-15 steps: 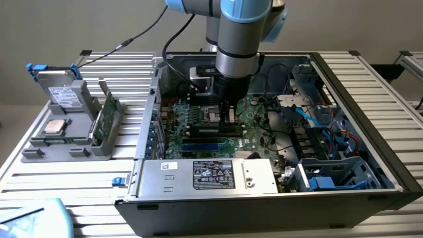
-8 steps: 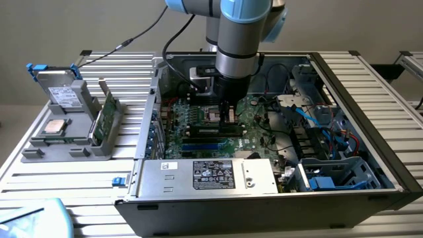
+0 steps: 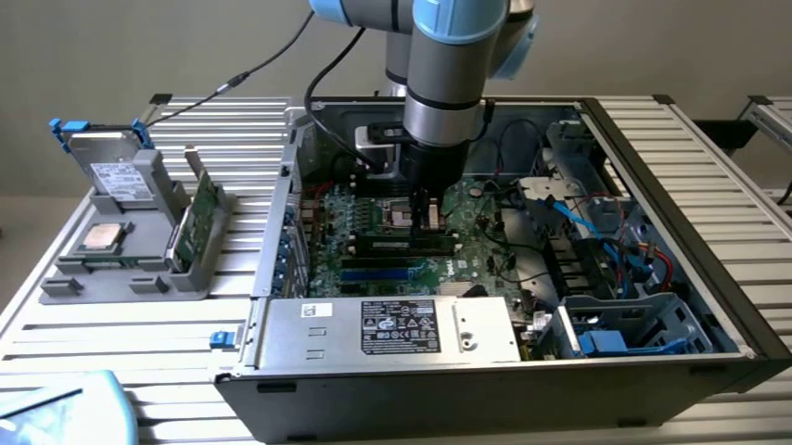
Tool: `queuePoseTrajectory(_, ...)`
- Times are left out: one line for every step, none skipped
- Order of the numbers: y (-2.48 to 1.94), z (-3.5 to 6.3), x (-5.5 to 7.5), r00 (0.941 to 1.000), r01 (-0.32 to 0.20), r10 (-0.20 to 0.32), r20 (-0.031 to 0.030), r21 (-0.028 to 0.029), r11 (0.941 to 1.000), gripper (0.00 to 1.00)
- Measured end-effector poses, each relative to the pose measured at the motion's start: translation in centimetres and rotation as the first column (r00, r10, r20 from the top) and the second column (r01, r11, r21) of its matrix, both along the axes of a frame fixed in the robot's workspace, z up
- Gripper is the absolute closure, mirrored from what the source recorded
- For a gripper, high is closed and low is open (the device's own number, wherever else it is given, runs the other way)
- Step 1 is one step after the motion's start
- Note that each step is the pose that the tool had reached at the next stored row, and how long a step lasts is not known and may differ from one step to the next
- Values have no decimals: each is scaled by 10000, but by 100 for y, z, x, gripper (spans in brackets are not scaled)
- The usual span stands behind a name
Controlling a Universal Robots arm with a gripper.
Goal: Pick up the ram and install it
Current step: 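Insert the ram into the slot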
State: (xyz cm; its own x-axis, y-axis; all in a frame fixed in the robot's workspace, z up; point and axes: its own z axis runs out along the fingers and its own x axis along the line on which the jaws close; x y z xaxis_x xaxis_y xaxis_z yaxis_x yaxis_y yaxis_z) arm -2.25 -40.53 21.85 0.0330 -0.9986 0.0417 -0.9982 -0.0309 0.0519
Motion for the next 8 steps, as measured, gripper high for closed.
queuePoseTrajectory(0,0,0,10000,0,0,0,0,10000,86)
queuePoseTrajectory(0,-1,1,10000,-1,1,5,0,10000,85)
queuePoseTrajectory(0,-1,1,10000,-1,1,2,0,10000,85)
queuePoseTrajectory(0,0,0,10000,-1,1,0,-1,10000,79)
queuePoseTrajectory(0,0,0,10000,-1,1,0,-1,10000,73)
queuePoseTrajectory(0,0,0,10000,0,0,0,-2,10000,67)
queuePoseTrajectory(0,0,0,10000,0,0,0,-2,10000,67)
queuePoseTrajectory(0,0,0,10000,0,0,0,-2,10000,61)
